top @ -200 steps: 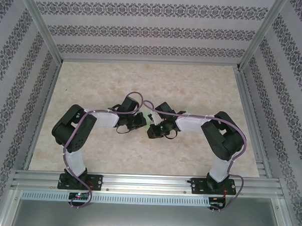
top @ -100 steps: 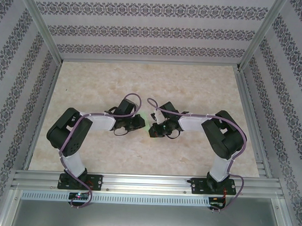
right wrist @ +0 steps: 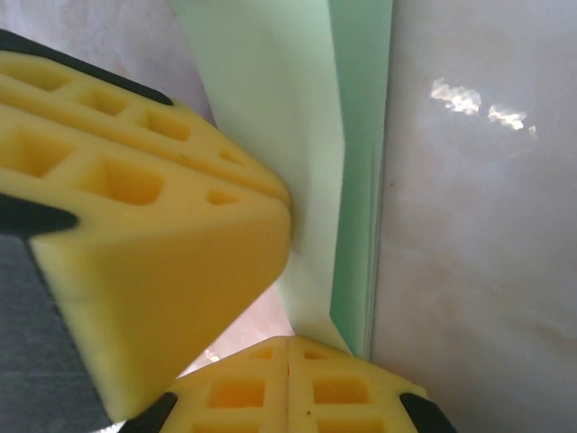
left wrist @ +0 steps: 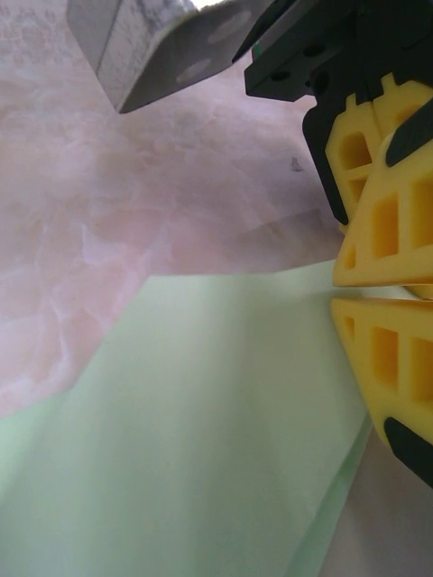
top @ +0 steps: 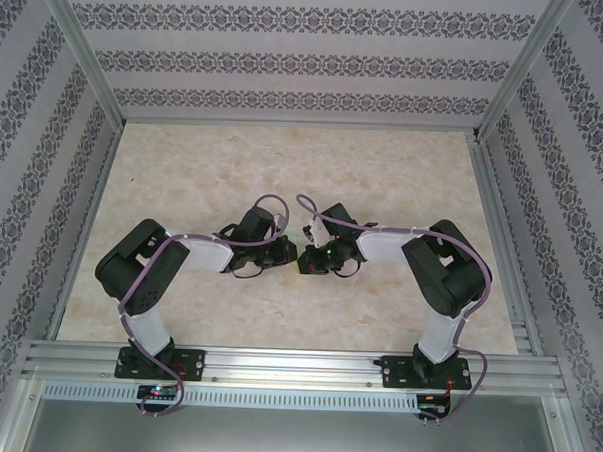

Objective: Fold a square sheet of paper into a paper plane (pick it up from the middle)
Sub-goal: Fold the wing for the fifth time at the center of the table.

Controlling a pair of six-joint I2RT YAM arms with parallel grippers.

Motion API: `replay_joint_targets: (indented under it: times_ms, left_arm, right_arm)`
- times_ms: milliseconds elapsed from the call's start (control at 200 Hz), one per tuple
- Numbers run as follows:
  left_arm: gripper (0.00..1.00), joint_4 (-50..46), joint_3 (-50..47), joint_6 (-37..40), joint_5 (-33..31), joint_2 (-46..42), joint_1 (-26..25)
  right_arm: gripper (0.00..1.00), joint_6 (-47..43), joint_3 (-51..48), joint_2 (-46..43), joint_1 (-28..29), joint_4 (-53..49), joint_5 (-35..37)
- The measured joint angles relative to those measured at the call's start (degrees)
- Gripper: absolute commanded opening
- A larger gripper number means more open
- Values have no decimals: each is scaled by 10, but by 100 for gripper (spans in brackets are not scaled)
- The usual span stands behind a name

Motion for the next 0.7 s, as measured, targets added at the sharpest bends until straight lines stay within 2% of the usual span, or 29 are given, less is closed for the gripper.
replay_joint_targets:
  times_ms: [699]
  left_arm:
    - [11, 3, -7, -7, -30, 6, 2]
  right_arm:
    - [4, 8, -10, 0, -5, 14, -6]
